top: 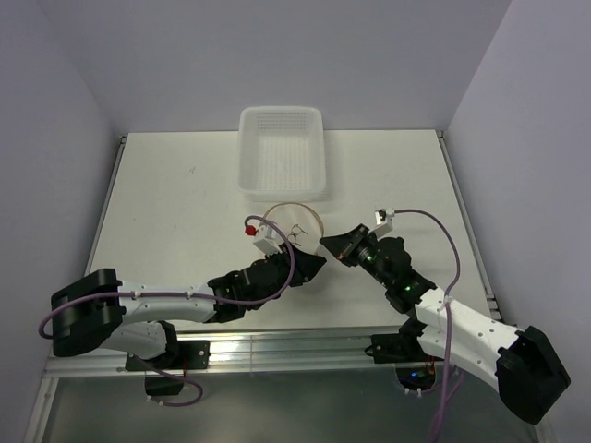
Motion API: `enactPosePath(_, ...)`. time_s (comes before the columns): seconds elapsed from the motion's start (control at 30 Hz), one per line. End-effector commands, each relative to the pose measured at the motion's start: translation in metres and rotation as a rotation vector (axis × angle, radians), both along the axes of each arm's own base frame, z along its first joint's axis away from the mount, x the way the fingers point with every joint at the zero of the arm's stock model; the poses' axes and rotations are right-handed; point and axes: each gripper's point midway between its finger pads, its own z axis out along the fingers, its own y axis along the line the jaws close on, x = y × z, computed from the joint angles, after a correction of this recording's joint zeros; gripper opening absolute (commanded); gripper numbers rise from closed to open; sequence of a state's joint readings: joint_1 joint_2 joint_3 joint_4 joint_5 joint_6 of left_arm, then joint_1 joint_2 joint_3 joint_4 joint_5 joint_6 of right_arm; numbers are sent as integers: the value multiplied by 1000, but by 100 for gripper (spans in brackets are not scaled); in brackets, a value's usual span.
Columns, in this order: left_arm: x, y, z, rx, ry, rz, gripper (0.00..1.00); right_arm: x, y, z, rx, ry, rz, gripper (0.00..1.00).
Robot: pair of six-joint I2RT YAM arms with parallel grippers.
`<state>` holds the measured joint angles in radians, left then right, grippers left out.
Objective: Place the bra in the laundry bag and zip it closed
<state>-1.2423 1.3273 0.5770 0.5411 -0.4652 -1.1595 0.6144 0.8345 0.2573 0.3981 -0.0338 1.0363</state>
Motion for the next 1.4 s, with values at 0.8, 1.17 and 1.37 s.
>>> enactPosePath(0.8,19,20,-17,0,71,113,36,1,-6,20,28,-92,-21,0)
enactPosePath(1.17,27,18,-17,43,66,132,47,-3,-1,17,33,-91,9,0)
enactPosePath(1.37,33,20,-13,66,53,167,49,-7,4,17,40,-102,32,0)
